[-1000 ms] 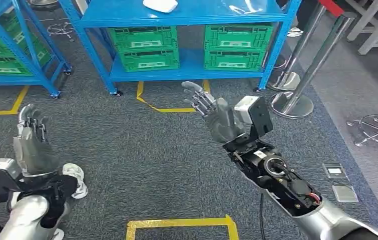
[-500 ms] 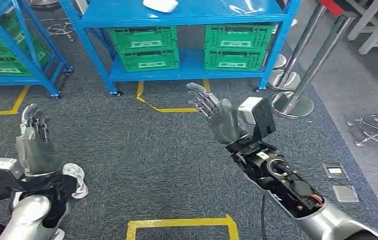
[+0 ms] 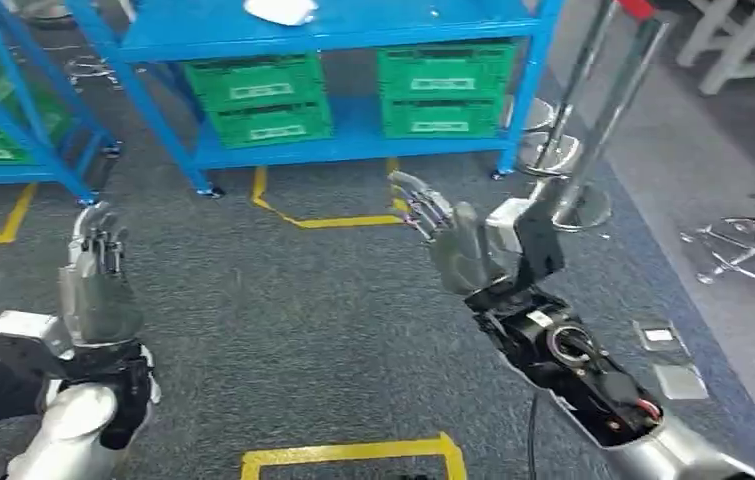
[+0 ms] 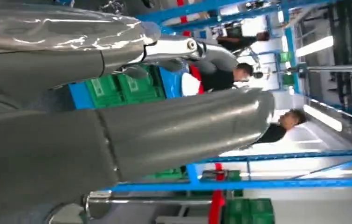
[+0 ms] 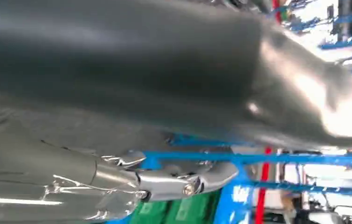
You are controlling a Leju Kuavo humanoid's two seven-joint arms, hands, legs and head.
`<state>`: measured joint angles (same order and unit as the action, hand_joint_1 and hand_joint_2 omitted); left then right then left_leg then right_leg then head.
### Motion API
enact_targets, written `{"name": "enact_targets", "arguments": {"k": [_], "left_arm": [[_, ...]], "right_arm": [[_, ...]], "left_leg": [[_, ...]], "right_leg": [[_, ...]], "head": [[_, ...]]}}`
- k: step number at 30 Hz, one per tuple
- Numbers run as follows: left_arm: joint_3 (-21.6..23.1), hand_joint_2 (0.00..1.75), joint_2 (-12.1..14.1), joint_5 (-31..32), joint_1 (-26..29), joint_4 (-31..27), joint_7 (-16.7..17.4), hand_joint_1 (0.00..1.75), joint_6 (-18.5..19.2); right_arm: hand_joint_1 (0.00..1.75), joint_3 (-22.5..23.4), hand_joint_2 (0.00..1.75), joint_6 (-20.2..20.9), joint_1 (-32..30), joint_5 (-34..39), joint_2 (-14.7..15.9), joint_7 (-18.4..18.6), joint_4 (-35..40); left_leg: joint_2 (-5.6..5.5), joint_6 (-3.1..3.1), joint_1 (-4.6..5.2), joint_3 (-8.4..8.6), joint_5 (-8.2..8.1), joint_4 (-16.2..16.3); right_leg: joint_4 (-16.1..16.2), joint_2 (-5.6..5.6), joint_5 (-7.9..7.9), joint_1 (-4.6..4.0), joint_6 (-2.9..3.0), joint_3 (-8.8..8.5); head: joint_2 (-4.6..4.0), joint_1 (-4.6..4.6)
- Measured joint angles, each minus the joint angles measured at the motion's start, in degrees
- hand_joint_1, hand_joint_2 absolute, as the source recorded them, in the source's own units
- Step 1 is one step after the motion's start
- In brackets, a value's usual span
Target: Take the parts from the cabinet and place them on the table.
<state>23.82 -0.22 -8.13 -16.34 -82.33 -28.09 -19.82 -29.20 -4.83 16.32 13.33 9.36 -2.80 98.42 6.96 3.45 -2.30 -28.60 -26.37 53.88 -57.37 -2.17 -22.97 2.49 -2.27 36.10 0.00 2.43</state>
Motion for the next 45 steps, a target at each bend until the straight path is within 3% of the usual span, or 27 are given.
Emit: {"name": "enact_targets", "arguments": {"k": [1,2,3,5,6,7,8,10,11,12,14,15,16,17,18,19,21,22,23,26,27,28,29,31,35,36,45], "left_arm": [[0.0,0.00,0.1,0.0,-0.1,0.0,0.0,0.00,-0.3],[0.0,0.00,0.2,0.0,-0.1,0.0,0.0,0.00,-0.5],[0.0,0.00,0.2,0.1,-0.1,0.0,0.0,0.00,-0.6],[0.0,0.00,0.3,0.1,0.1,0.0,0.1,0.00,-0.7],[0.0,0.00,0.4,0.1,0.3,0.0,0.2,0.00,-0.8],[0.0,0.00,0.4,0.1,0.4,0.0,0.2,0.00,-0.9],[0.0,0.00,0.6,0.1,0.4,0.0,0.3,0.00,-1.0],[0.0,0.00,0.6,0.1,0.3,0.0,0.5,0.00,-1.2],[0.0,0.00,0.6,0.2,0.3,-0.1,0.7,0.00,-1.3],[0.0,0.00,0.7,0.2,0.3,-0.3,0.8,0.00,-1.6],[0.0,0.00,0.6,0.3,0.1,-0.4,0.9,0.00,-1.6],[0.0,0.00,0.6,0.3,0.1,-0.4,0.9,0.00,-1.6],[0.0,0.00,0.6,0.3,0.1,-0.4,0.9,0.00,-1.6],[0.0,0.00,0.5,0.3,0.1,-0.4,0.9,0.00,-1.6],[0.0,0.00,0.5,0.3,0.2,-0.5,0.9,0.00,-1.7],[0.0,0.00,0.5,0.4,0.2,-0.5,1.1,0.00,-1.7],[0.0,0.00,0.6,0.5,0.7,-0.5,1.6,0.00,-1.8],[0.0,0.00,0.6,0.6,0.9,-0.5,1.9,0.00,-1.8],[0.0,0.00,0.6,0.7,1.1,-0.5,2.0,0.00,-1.8],[0.0,0.00,0.6,0.9,1.2,-0.5,2.1,0.00,-1.8],[0.0,0.00,0.6,1.0,1.3,-0.5,2.1,0.00,-1.9],[0.0,0.00,0.7,1.0,1.4,-0.5,2.2,0.00,-2.0],[0.0,0.00,0.7,1.0,1.5,-0.5,2.3,0.00,-2.2],[0.0,0.00,0.8,1.0,1.7,-0.6,2.3,0.00,-2.2],[-0.1,0.00,1.0,1.0,1.7,-0.7,2.4,0.00,-2.3],[-0.1,0.00,1.0,1.0,1.7,-0.7,2.4,0.00,-2.3],[-0.1,0.00,1.2,1.0,1.7,-0.8,2.5,0.00,-2.3]], "right_arm": [[0.00,0.0,0.00,0.0,0.2,0.0,0.0,-0.1,0.0],[0.00,-0.1,0.00,0.1,0.4,0.0,0.0,-0.3,0.1],[0.00,-0.1,0.00,0.3,0.7,0.0,0.0,-0.5,0.0],[0.00,-0.1,0.00,0.4,0.9,0.1,0.0,-0.7,0.0],[0.00,-0.1,0.00,0.5,0.9,0.1,0.0,-0.7,0.0],[0.00,-0.2,0.00,0.5,0.9,0.1,0.0,-0.7,-0.1],[0.00,-0.2,0.00,0.5,0.9,0.1,0.0,-0.7,-0.1],[0.00,-0.2,0.00,0.6,1.1,0.1,0.0,-0.8,-0.1],[0.00,-0.2,0.00,0.6,1.3,0.1,0.0,-0.8,-0.1],[0.00,-0.2,0.00,0.7,1.3,0.1,0.0,-0.8,-0.1],[0.00,-0.3,0.00,0.7,1.3,0.1,0.0,-0.8,-0.1],[0.00,-0.3,0.00,0.8,1.3,0.1,0.0,-0.8,-0.1],[0.00,-0.2,0.00,0.8,1.4,0.1,0.0,-0.8,-0.1],[0.00,-0.2,0.00,0.8,1.3,0.1,0.0,-0.8,-0.1],[0.00,-0.2,0.00,0.8,1.6,0.1,0.0,-0.8,-0.2],[0.00,-0.2,0.00,0.9,1.8,0.1,0.0,-0.8,-0.2],[0.00,-0.2,0.00,1.0,1.5,0.1,0.0,-0.8,-0.3],[0.00,-0.3,0.00,1.1,1.5,0.0,0.0,-0.8,-0.4],[0.00,-0.3,0.00,1.1,1.5,0.0,0.0,-0.8,-0.5],[0.00,-0.3,0.00,1.2,1.7,0.0,0.0,-0.9,-0.5],[0.00,-0.3,0.00,1.2,1.8,0.0,0.0,-1.0,-0.6],[0.00,-0.3,0.00,1.3,1.8,-0.1,0.0,-1.1,-0.6],[0.00,-0.4,0.00,1.3,1.6,-0.1,0.0,-1.1,-0.6],[0.00,-0.5,0.00,1.4,1.5,-0.2,0.0,-1.2,-0.7],[0.00,-0.6,0.00,1.5,1.6,-0.3,0.0,-1.5,-1.1],[0.00,-0.6,0.00,1.5,1.6,-0.3,0.0,-1.6,-1.1],[0.00,-0.7,0.00,1.5,1.6,-0.3,0.0,-1.6,-1.3]], "left_leg": [[-0.40,0.24,-0.44,0.04,-0.68,0.2],[-3.26,-0.03,-0.59,-0.54,-2.10,2.0],[-5.12,-0.31,-0.46,-2.50,-4.14,5.9],[-6.29,-0.65,0.22,-8.37,-8.08,16.5],[-6.42,-0.99,0.50,-11.01,-8.80,20.5],[-6.47,-1.56,0.81,-12.16,-7.97,21.2],[-6.59,-2.35,1.22,-11.88,-5.93,19.0],[-7.32,-4.42,2.30,-8.12,-0.25,9.0],[-8.36,-5.59,2.88,-5.97,1.58,4.2],[-8.73,-6.08,3.07,-5.46,1.20,2.9],[-8.25,-5.62,3.48,-5.44,1.40,2.4],[-8.17,-5.61,3.56,-5.37,1.49,2.3],[-7.85,-5.56,2.84,-4.88,2.09,1.2],[-7.43,-5.19,2.70,-4.40,2.60,0.4],[-7.27,-5.61,2.53,-4.06,2.77,-0.1],[-7.08,-5.65,2.53,-3.98,2.79,-0.2],[-6.50,-5.64,2.53,-4.00,2.77,-0.1],[-6.31,-5.59,2.51,-4.00,2.74,-0.1],[-6.10,-5.49,2.50,-3.93,2.67,-0.1],[-5.85,-4.89,2.50,-3.63,2.16,0.4],[-5.79,-4.60,2.97,-3.83,1.98,0.6],[-5.76,-4.46,2.98,-4.11,2.02,0.9],[-5.61,-4.23,2.87,-4.13,2.15,0.8],[-5.52,-4.71,3.02,-4.25,2.02,1.0],[-5.42,-4.58,2.88,-3.97,2.11,0.6],[-5.43,-4.45,2.87,-3.95,2.18,0.5],[-5.44,-3.90,2.76,-3.92,2.26,0.4]], "right_leg": [[0.1,0.94,-0.08,-0.04,0.69,-0.17],[0.0,1.56,-0.05,-0.13,1.10,-0.20],[0.1,2.28,0.00,-0.14,1.18,-0.22],[0.1,3.82,0.02,-0.34,1.59,-0.15],[0.1,4.73,0.04,-0.66,1.74,-0.15],[0.1,5.45,0.05,-0.97,1.95,-0.17],[0.2,5.93,0.08,-1.24,2.10,-0.19],[0.2,7.19,0.20,-1.78,2.28,-0.25],[0.2,7.61,0.26,-1.76,2.34,-0.26],[0.2,7.94,0.24,-2.22,2.18,-0.12],[0.4,8.20,0.25,-1.52,1.74,-0.07],[0.7,8.34,0.38,-1.48,1.40,-0.15],[1.0,8.57,0.44,-2.05,0.95,-0.12],[0.1,6.80,-0.23,-2.11,0.98,0.17],[-2.3,4.56,-2.39,-2.24,0.63,1.13],[-6.6,3.43,-4.96,-2.12,0.39,2.71],[-15.2,2.77,-8.63,-1.86,-0.03,6.15],[-16.6,2.62,-8.72,-1.78,-0.20,6.58],[-15.2,2.50,-7.56,-1.66,-0.33,5.68],[-0.3,1.70,-0.98,-1.53,-0.04,-2.47],[1.3,1.25,-2.08,-1.91,0.25,-3.44],[1.8,1.53,-1.95,-1.86,0.87,-3.91],[1.8,1.57,-1.92,-1.95,1.07,-3.79],[2.0,1.81,-1.80,-2.00,1.11,-3.82],[2.0,1.93,-1.86,-2.15,1.21,-3.85],[2.0,1.91,-1.89,-2.19,1.53,-3.85],[1.9,1.88,-1.91,-2.30,1.78,-3.85]], "head": [[0.00,-0.08],[0.00,-0.70],[0.00,-0.96],[0.00,-1.57],[0.00,-1.66],[0.00,-1.66],[0.00,-1.73],[0.00,-1.81],[0.00,-1.81],[0.00,-1.40],[0.00,-1.62],[0.00,-1.70],[0.00,-1.71],[0.00,-1.77],[0.00,-0.85],[0.00,-0.46],[0.00,-0.20],[0.00,-0.02],[0.00,0.13],[0.00,0.72],[0.00,0.83],[0.00,0.72],[0.00,0.46],[0.00,0.26],[0.00,-0.55],[0.00,-0.61],[0.00,-0.79]]}}
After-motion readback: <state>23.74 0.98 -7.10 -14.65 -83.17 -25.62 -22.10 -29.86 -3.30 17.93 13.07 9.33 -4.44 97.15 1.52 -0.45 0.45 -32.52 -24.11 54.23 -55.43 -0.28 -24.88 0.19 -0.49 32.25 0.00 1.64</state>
